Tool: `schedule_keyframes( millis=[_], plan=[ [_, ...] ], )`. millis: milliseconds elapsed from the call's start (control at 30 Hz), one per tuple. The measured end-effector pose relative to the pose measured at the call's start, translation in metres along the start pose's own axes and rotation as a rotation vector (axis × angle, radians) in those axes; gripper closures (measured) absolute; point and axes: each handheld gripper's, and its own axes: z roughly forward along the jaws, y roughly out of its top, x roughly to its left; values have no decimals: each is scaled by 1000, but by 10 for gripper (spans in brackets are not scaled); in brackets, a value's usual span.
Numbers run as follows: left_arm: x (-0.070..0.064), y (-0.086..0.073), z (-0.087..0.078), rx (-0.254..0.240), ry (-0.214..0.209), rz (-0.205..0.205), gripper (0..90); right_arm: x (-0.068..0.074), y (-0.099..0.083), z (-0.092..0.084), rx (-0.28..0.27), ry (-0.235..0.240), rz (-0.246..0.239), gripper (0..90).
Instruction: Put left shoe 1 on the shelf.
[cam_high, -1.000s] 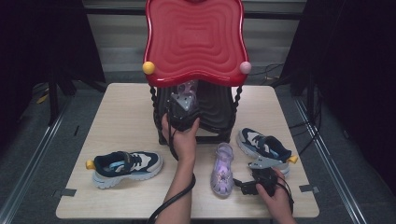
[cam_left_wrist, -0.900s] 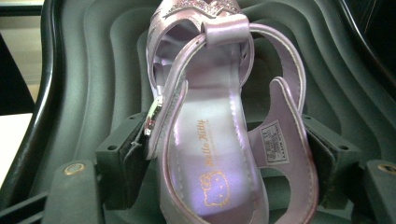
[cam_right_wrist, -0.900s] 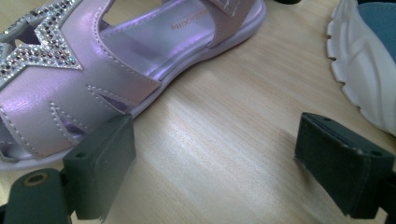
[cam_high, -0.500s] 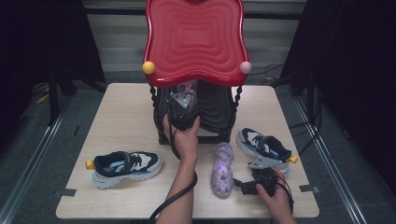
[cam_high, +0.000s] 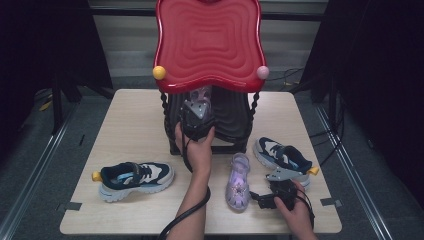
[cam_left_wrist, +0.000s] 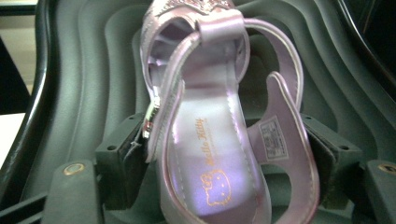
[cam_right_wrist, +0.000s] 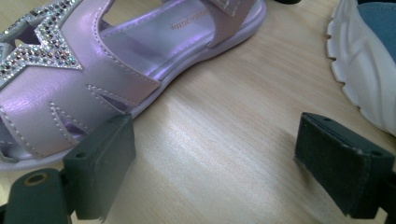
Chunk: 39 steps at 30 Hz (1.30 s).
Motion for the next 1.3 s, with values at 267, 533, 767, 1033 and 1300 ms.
schedule_keyframes(
  millis=[267,533,767,1033,1300],
  plan=[
    [3,0,-5,17,-23,13,200,0,0,0,0,0,1,116],
    [8,-5,-9,64,-74,21,183,0,0,0,1,1,1,116],
    [17,-9,-17,100,-111,22,181,0,0,0,1,1,1,116],
    [25,-14,-28,148,-165,48,181,0,0,0,1,1,1,116],
    [30,-19,-41,179,-244,86,186,0,0,0,1,1,1,116]
  ],
)
